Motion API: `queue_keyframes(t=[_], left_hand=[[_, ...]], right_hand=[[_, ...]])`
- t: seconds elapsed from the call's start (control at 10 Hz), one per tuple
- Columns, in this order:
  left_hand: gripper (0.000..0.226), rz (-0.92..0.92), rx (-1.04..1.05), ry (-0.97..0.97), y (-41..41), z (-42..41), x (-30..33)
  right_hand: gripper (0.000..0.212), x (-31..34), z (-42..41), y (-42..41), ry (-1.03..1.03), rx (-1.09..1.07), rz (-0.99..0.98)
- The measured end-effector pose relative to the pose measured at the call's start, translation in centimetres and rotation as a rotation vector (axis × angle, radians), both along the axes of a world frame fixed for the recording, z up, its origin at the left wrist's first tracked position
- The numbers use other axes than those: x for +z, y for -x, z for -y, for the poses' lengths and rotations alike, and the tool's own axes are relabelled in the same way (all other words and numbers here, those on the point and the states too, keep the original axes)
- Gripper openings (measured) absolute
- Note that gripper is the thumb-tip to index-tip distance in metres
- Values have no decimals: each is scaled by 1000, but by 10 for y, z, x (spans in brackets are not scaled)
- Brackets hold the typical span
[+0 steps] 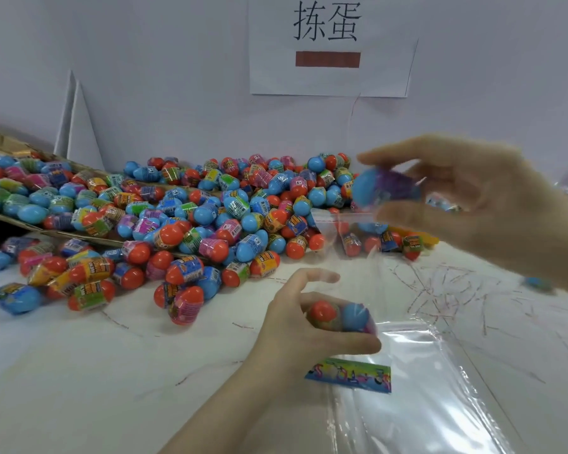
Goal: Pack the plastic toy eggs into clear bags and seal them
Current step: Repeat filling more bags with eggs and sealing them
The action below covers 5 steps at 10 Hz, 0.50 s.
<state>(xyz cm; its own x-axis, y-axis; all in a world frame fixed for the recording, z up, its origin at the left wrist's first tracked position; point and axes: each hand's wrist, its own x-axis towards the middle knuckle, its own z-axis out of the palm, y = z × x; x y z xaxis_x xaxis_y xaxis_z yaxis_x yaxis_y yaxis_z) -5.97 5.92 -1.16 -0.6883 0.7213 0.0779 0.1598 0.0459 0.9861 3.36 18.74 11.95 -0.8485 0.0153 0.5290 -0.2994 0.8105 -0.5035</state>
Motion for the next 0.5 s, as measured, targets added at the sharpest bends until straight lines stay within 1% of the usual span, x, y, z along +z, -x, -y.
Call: queue_keyframes(t=[0.1,0.2,0.3,0.4,0.5], left_hand=[[67,1,-24,1,-1,1,1],[64,8,-56,-14,-2,1,1],[60,-20,-82,-2,-2,1,0],[57,-58,-90,18,-4,1,-1],[58,-53,-80,18,-5,0,-1]], right_hand=[[34,5,5,8,-391,-121,128],[23,4,4,17,-436,-115,247],[22,-2,0,27,-471,-117,326],[29,-7,-2,35,-527,-134,338],[37,-11,-4,39,-503,-145,371]])
